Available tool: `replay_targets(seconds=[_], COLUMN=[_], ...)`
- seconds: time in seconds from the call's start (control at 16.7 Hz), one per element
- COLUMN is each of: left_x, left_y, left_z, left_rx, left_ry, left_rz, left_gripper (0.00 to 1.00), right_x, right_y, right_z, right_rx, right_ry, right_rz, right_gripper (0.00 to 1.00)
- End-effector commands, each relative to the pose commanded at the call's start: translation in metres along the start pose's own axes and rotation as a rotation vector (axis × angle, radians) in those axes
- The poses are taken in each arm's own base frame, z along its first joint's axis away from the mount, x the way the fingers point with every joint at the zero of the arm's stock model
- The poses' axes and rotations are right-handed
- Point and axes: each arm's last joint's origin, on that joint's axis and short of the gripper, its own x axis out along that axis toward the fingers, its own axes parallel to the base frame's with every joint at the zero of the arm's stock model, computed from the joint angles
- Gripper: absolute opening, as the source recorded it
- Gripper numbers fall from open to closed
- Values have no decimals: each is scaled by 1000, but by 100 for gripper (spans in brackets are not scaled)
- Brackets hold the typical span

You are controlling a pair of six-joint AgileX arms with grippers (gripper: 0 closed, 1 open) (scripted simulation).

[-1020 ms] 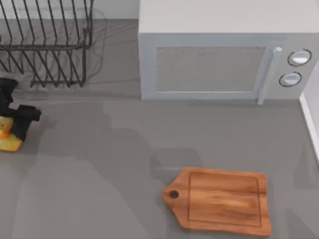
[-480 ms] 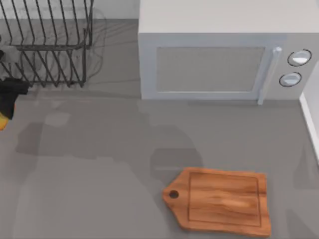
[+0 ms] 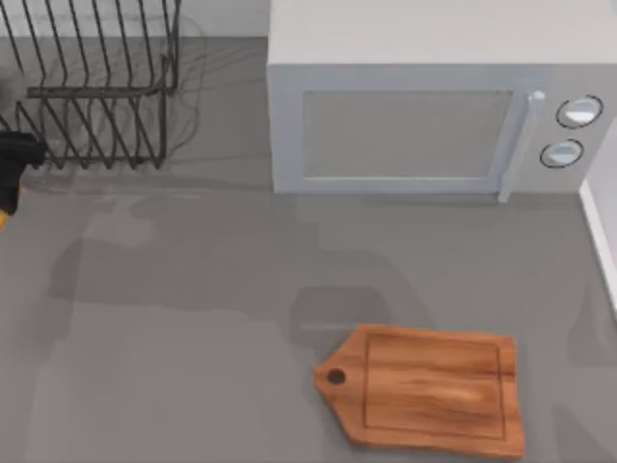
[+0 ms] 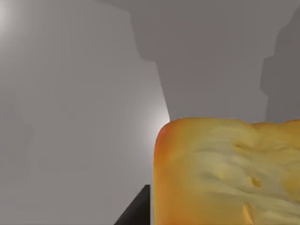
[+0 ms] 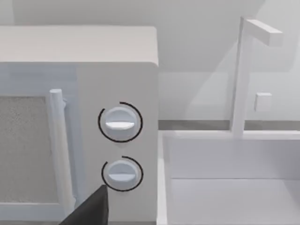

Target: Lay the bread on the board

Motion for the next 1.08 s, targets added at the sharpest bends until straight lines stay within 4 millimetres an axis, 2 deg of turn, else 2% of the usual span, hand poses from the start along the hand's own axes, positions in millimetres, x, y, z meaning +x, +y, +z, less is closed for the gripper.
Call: replay_targets(seconds=[0.18,0.3,0.42,0.6,0.72,0.9,1.08], left_x=[3,6,10,19,25,30,31], left_y=[-22,-55,-101,-186,-248,-332,-393], left_z=[11,23,33,36,26,-6,-45], left_rx=[-1,-7,-25,-71,-106,-150,-164], left_ry=[7,13,22,36,41,35,16], left_rz=[-1,0,2,10,16,22,15], left_gripper=[0,0,0,0,0,0,0], right_x=[0,0,0,0,0,0,0], right_y=[0,0,0,0,0,0,0], right_z=[0,0,0,0,0,0,0], right_rx=[0,0,0,0,0,0,0], right_ry=[0,0,0,0,0,0,0], right_rz=[0,0,0,0,0,0,0], right_gripper=[100,100,100,100,100,100,100])
